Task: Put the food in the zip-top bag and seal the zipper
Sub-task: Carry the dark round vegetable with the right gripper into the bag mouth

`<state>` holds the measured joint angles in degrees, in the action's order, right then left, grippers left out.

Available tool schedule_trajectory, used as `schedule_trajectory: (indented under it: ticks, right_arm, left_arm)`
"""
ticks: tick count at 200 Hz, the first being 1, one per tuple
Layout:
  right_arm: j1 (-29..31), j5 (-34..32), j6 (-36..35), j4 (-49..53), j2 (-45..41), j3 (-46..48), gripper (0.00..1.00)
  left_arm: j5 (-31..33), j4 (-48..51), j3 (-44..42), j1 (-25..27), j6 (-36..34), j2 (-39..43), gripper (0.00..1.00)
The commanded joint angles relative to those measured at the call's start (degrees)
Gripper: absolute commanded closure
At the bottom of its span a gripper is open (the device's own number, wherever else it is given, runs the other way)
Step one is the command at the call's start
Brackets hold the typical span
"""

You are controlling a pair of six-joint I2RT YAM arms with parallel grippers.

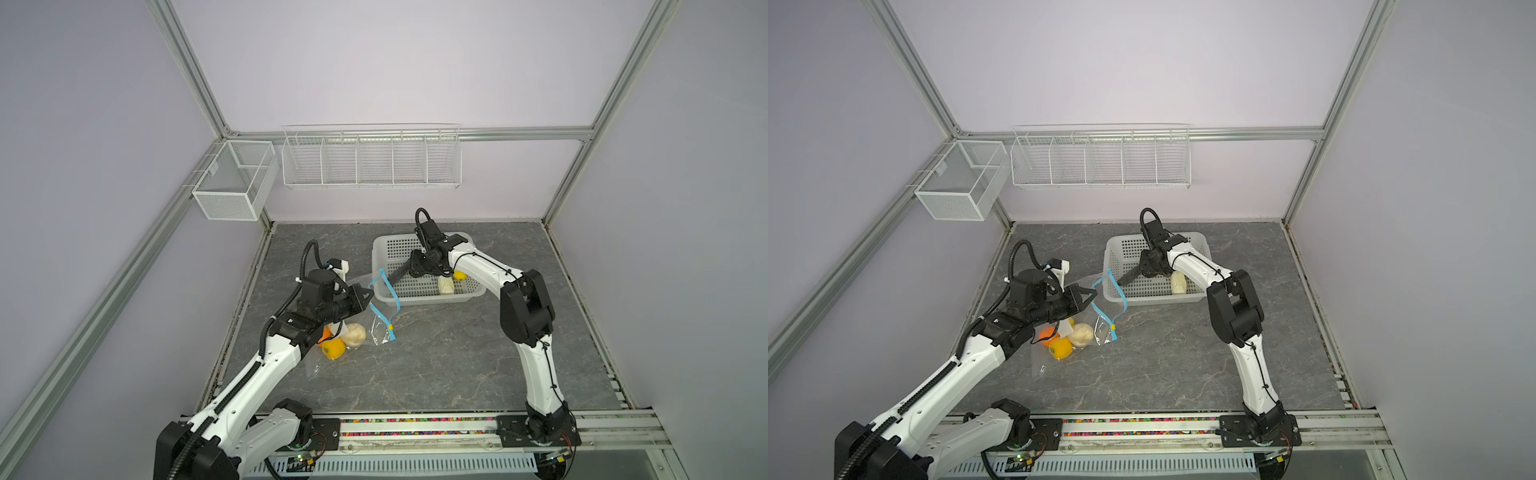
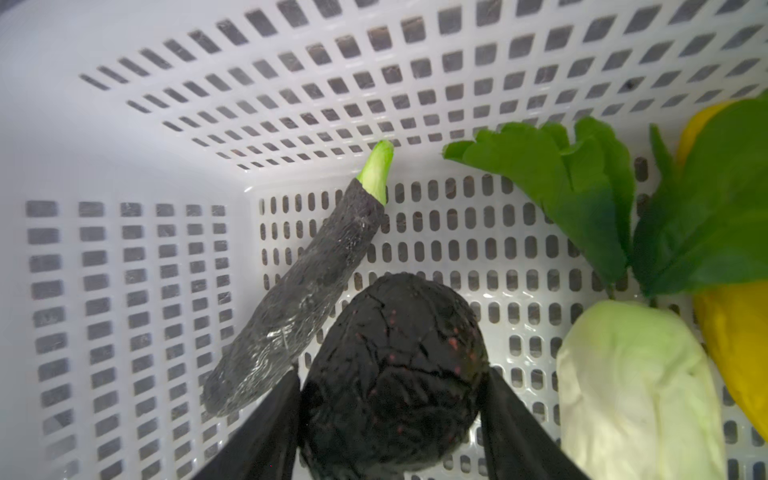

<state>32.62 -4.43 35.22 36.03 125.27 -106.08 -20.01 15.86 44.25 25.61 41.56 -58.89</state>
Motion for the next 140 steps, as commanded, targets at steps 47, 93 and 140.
schedule_trajectory:
  ticks: [47,93,140]
  right_arm:
    - [-1.4,3.7,-6.7,-10.1,-12.1,9.7,0.4]
    - [-1.1,12.2,-10.6,-21.5,-23.1,22.2,0.4]
    - [1.6,22.1,-15.3,-30.0,-32.7,33.3,0.43]
  left_arm:
    - [-1.1,-2.7,-0.5,-0.3,0.9,-0.7,1.0]
    - [-1.3,-3.0,0.0,-0.3,1.2,-0.9,1.0]
    - [-1.4,-2.8,0.2,-0.3,1.4,-0.7,1.0]
